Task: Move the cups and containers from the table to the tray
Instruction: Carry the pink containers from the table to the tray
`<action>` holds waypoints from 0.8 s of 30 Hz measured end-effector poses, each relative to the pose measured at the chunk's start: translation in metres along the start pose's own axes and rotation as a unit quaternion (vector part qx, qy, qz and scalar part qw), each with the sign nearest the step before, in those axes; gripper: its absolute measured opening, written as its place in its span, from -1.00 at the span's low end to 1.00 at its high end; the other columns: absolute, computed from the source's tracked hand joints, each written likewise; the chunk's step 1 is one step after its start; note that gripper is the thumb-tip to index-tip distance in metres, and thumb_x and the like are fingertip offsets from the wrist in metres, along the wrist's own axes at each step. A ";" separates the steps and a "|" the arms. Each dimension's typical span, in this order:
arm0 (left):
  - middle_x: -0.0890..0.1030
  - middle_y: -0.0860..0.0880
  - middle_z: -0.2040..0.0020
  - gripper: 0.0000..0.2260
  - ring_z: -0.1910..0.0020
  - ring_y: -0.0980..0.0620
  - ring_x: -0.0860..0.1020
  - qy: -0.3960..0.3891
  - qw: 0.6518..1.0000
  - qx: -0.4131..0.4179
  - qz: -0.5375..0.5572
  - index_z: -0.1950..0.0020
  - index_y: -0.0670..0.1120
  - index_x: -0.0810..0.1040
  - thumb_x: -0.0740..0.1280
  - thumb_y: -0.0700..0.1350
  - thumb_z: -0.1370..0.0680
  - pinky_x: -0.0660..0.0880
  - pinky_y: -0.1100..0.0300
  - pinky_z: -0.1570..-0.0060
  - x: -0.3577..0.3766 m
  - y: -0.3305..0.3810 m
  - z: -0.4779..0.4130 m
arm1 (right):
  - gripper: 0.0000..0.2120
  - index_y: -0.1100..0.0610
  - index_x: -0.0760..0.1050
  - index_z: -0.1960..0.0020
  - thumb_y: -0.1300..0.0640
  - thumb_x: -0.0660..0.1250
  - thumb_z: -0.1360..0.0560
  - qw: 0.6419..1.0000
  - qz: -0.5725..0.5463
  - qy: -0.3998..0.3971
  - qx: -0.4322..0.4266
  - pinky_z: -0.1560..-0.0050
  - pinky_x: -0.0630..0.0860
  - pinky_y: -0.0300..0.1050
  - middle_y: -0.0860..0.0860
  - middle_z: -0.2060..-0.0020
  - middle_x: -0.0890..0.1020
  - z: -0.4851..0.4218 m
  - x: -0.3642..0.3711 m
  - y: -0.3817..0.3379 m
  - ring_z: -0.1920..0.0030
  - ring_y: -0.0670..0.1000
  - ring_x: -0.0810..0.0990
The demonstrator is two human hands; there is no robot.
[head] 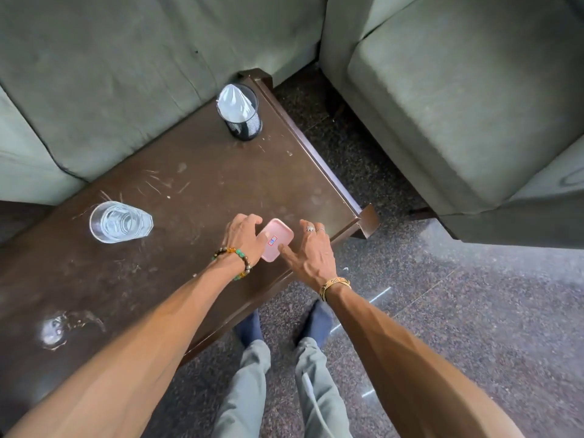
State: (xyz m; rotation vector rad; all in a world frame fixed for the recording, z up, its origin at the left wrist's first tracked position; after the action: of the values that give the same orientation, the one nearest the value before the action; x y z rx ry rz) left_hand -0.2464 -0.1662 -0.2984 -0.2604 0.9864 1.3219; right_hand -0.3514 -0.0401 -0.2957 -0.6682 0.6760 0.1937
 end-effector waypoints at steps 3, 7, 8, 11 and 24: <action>0.51 -0.16 -0.26 -0.67 -0.27 -0.16 0.47 -0.010 1.000 0.004 -0.005 -0.31 -0.11 0.50 0.30 -0.07 -0.56 0.36 0.09 -0.25 0.006 -0.006 -0.004 | -0.30 0.20 0.26 -0.50 -0.11 0.39 -0.50 0.999 -0.030 -0.015 0.014 -0.28 0.37 -0.04 0.13 -0.33 0.40 -0.005 0.014 -0.005 -0.29 0.15 0.44; 0.59 -0.16 -0.11 -0.78 -0.15 -0.18 0.53 -0.022 1.000 -0.019 0.009 -0.12 -0.10 0.59 0.26 -0.19 -0.52 0.45 0.09 -0.06 0.012 -0.006 -0.003 | -0.46 0.21 0.35 -0.44 0.09 0.37 -0.52 0.989 -0.126 -0.040 0.063 -0.28 0.45 -0.01 0.16 -0.29 0.48 -0.011 0.025 -0.013 -0.22 0.17 0.54; 0.61 -0.17 -0.08 -0.79 -0.13 -0.19 0.55 -0.016 0.999 -0.029 0.016 -0.07 -0.11 0.61 0.24 -0.22 -0.51 0.45 0.10 0.01 0.011 -0.006 -0.002 | -0.50 0.20 0.37 -0.43 0.14 0.35 -0.52 0.985 -0.147 -0.036 0.081 -0.29 0.46 0.02 0.16 -0.28 0.51 -0.012 0.026 -0.015 -0.22 0.16 0.55; 0.66 -0.11 -0.10 -0.73 -0.13 -0.14 0.57 0.000 0.996 -0.064 0.060 -0.08 -0.08 0.65 0.21 -0.25 -0.52 0.46 0.15 0.00 0.004 -0.006 0.008 | -0.56 0.19 0.45 -0.35 0.26 0.26 -0.48 0.980 -0.167 -0.018 0.105 -0.25 0.51 0.05 0.16 -0.20 0.58 -0.007 0.022 -0.022 -0.17 0.15 0.58; 0.61 -0.19 0.08 -0.83 0.08 -0.10 0.56 0.074 0.945 -0.094 0.305 -0.06 -0.30 0.62 0.28 -0.34 -0.53 0.61 0.03 0.03 -0.158 0.028 0.116 | -0.62 0.09 0.56 -0.22 0.11 0.43 -0.41 0.991 -0.120 -0.033 -0.050 -0.11 0.52 -0.15 -0.05 0.09 0.62 0.071 -0.112 -0.151 -0.07 0.04 0.62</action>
State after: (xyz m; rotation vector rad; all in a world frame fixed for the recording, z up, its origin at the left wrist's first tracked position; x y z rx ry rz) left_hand -0.2075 -0.1886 -0.1054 -0.2080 1.1158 1.9920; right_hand -0.3449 -0.1073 -0.1065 -0.8298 0.5194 0.0263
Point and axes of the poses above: each hand's wrist, its own z-axis away from the middle knuckle, its own x-axis out of the palm, y = z × x, the point moved 1 cm from there along -z, towards the middle knuckle
